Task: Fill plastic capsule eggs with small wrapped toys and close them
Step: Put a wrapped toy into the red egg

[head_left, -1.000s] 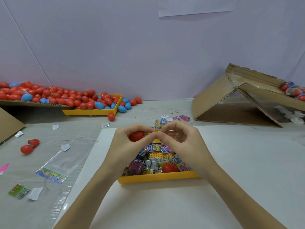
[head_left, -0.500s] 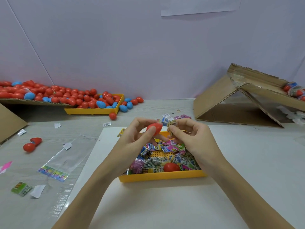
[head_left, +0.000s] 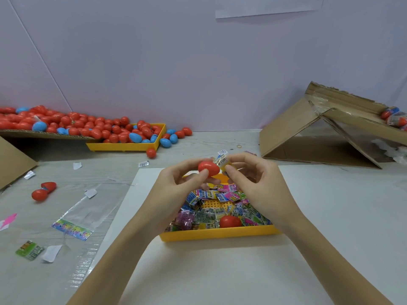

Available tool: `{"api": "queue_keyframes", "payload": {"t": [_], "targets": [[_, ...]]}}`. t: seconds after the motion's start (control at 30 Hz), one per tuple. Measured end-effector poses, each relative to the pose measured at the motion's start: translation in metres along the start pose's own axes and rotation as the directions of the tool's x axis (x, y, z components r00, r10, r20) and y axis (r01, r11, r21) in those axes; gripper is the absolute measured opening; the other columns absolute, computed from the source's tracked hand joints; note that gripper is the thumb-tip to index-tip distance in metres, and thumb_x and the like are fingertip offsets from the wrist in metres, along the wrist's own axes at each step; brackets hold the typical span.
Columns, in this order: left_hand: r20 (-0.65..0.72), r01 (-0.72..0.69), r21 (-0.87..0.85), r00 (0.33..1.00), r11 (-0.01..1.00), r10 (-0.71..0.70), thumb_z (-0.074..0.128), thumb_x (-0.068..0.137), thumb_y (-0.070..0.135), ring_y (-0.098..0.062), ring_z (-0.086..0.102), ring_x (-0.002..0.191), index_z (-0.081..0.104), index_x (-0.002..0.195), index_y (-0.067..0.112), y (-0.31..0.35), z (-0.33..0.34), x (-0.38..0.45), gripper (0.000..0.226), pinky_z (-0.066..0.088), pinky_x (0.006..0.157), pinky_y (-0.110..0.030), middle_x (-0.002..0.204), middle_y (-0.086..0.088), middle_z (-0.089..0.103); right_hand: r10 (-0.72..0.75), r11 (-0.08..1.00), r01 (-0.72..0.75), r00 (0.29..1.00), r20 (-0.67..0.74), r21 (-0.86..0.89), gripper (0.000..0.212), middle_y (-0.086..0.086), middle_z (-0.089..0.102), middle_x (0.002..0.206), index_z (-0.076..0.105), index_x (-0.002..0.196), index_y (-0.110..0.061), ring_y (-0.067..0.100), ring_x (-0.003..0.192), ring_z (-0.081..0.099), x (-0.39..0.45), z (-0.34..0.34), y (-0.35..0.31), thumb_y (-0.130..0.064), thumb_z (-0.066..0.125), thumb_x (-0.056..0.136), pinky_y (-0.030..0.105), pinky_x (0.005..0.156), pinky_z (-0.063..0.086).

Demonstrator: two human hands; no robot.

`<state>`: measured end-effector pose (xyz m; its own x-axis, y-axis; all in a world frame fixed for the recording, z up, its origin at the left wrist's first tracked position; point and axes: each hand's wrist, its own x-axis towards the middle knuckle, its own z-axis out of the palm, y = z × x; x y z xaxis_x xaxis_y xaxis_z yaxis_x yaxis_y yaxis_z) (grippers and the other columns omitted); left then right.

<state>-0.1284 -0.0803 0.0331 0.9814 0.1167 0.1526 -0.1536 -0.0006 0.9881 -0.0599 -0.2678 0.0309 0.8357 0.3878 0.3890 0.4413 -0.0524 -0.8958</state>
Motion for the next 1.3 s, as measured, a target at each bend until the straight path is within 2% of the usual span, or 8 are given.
{"api": "queue_keyframes", "payload": {"t": [0.13, 0.33, 0.53, 0.73, 0.97, 1.13, 1.23, 1.3], "targets": [[-0.018, -0.084, 0.116, 0.996, 0.990, 0.087, 0.067, 0.095, 0.036, -0.025, 0.077, 0.086, 0.069, 0.123, 0.029, 0.0010, 0.0040, -0.0033, 0.029, 0.060, 0.078, -0.025, 0.101, -0.002, 0.077, 0.008, 1.000, -0.008, 1.000, 0.005, 0.029, 0.015, -0.009, 0.078, 0.092, 0.076, 0.107, -0.030, 0.011, 0.087, 0.074, -0.0005, -0.0009, -0.0003, -0.021, 0.068, 0.098, 0.023, 0.076, 0.060], [-0.047, -0.170, 0.202, 0.982, 0.964, 0.183, 0.072, 0.089, 0.027, -0.013, 0.075, 0.101, 0.073, 0.115, 0.019, -0.0013, 0.0040, -0.0038, 0.027, 0.059, 0.082, -0.021, 0.105, 0.006, 0.078, 0.017, 0.999, -0.018, 0.999, 0.027, 0.045, 0.017, -0.005, 0.078, 0.089, 0.075, 0.107, -0.033, 0.010, 0.082, 0.073, -0.0005, -0.0008, -0.0003, -0.020, 0.067, 0.100, 0.022, 0.073, 0.058], [-0.044, -0.201, 0.182, 0.976, 0.963, 0.212, 0.077, 0.084, 0.025, -0.014, 0.075, 0.105, 0.064, 0.132, 0.021, -0.0003, 0.0039, -0.0043, 0.050, 0.059, 0.089, -0.024, 0.112, 0.004, 0.078, 0.052, 0.995, -0.056, 0.997, 0.052, 0.078, 0.014, 0.002, 0.075, 0.080, 0.074, 0.105, -0.030, 0.008, 0.070, 0.067, -0.0002, -0.0004, -0.0002, -0.021, 0.064, 0.101, 0.021, 0.066, 0.055], [-0.050, -0.184, 0.165, 0.980, 0.969, 0.195, 0.076, 0.085, 0.027, -0.013, 0.074, 0.106, 0.068, 0.127, 0.023, 0.0004, 0.0034, -0.0047, 0.043, 0.060, 0.088, -0.025, 0.112, 0.006, 0.078, 0.113, 0.984, -0.125, 0.988, 0.103, 0.127, 0.013, -0.001, 0.072, 0.074, 0.075, 0.106, -0.024, 0.006, 0.067, 0.063, -0.0008, -0.0008, -0.0026, -0.022, 0.063, 0.102, 0.017, 0.064, 0.050], [-0.057, -0.202, 0.197, 0.974, 0.959, 0.217, 0.075, 0.087, 0.026, -0.013, 0.073, 0.108, 0.072, 0.121, 0.023, 0.0008, 0.0033, -0.0050, 0.034, 0.059, 0.089, -0.022, 0.113, 0.009, 0.077, 0.179, 0.970, -0.190, 0.980, 0.086, 0.151, 0.036, -0.007, 0.078, 0.089, 0.079, 0.108, -0.024, 0.014, 0.082, 0.070, -0.0017, -0.0010, -0.0055, -0.049, 0.061, 0.089, 0.026, 0.074, 0.059], [-0.053, -0.189, 0.199, 0.978, 0.962, 0.203, 0.076, 0.087, 0.023, -0.015, 0.074, 0.105, 0.076, 0.116, 0.017, -0.0016, 0.0053, -0.0053, 0.029, 0.059, 0.089, -0.023, 0.108, 0.004, 0.078, 0.262, 0.936, -0.271, 0.963, 0.068, 0.225, 0.036, -0.002, 0.080, 0.102, 0.080, 0.107, -0.021, 0.017, 0.096, 0.076, -0.0010, -0.0010, -0.0025, -0.047, 0.071, 0.084, 0.030, 0.084, 0.062], [-0.072, -0.186, 0.194, 0.976, 0.963, 0.203, 0.075, 0.088, 0.025, -0.013, 0.074, 0.104, 0.076, 0.115, 0.020, -0.0009, 0.0050, -0.0051, 0.028, 0.058, 0.087, -0.020, 0.107, 0.006, 0.079, 0.269, 0.940, -0.269, 0.963, 0.028, 0.211, 0.030, 0.000, 0.079, 0.097, 0.080, 0.101, -0.021, 0.017, 0.092, 0.076, -0.0011, -0.0016, -0.0018, -0.046, 0.073, 0.087, 0.038, 0.085, 0.062], [-0.088, -0.184, 0.186, 0.975, 0.965, 0.203, 0.075, 0.088, 0.025, -0.011, 0.074, 0.103, 0.076, 0.115, 0.020, 0.0001, 0.0041, -0.0048, 0.027, 0.057, 0.086, -0.018, 0.107, 0.007, 0.079, 0.254, 0.951, -0.256, 0.967, 0.033, 0.171, 0.029, -0.002, 0.079, 0.091, 0.080, 0.097, -0.021, 0.014, 0.090, 0.076, -0.0010, -0.0017, -0.0017, -0.048, 0.070, 0.088, 0.032, 0.081, 0.062]]}}
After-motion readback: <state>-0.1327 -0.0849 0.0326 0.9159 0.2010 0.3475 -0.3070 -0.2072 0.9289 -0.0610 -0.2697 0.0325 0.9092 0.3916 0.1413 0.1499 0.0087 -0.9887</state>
